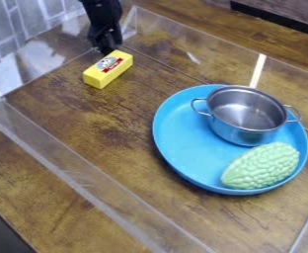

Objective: Put the yellow brick in the blue tray

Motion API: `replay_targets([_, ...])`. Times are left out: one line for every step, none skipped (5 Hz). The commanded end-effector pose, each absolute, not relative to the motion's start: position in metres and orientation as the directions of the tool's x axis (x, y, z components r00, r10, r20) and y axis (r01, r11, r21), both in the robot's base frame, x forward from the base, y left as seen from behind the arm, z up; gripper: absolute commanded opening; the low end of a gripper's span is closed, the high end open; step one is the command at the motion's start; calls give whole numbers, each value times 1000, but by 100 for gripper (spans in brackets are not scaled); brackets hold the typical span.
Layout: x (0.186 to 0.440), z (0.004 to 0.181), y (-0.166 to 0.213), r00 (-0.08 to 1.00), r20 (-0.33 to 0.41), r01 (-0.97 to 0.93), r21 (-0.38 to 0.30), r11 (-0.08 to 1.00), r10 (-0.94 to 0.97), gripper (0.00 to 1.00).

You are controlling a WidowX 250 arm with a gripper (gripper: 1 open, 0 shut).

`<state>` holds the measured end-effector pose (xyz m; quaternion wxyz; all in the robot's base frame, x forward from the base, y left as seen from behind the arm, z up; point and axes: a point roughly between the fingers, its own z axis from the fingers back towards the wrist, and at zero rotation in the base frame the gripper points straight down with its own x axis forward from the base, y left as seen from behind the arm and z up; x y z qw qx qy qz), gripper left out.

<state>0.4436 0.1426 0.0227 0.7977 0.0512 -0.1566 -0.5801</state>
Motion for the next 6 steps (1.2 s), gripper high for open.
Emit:
replay_targets([440, 20, 146, 272, 183, 915, 255, 313, -945, 100])
replay_targets([438, 16, 147, 268, 179, 919, 247, 307, -947, 100])
replay_targets([435, 12, 148, 264, 176, 923, 239, 301, -948, 100])
replay_targets([434, 10, 149, 261, 172, 927, 231, 296, -950, 100])
replay_targets([432, 7, 150, 258, 167, 930, 223, 291, -952, 100])
replay_targets([430, 6, 151, 255, 163, 934, 214, 286, -953, 100])
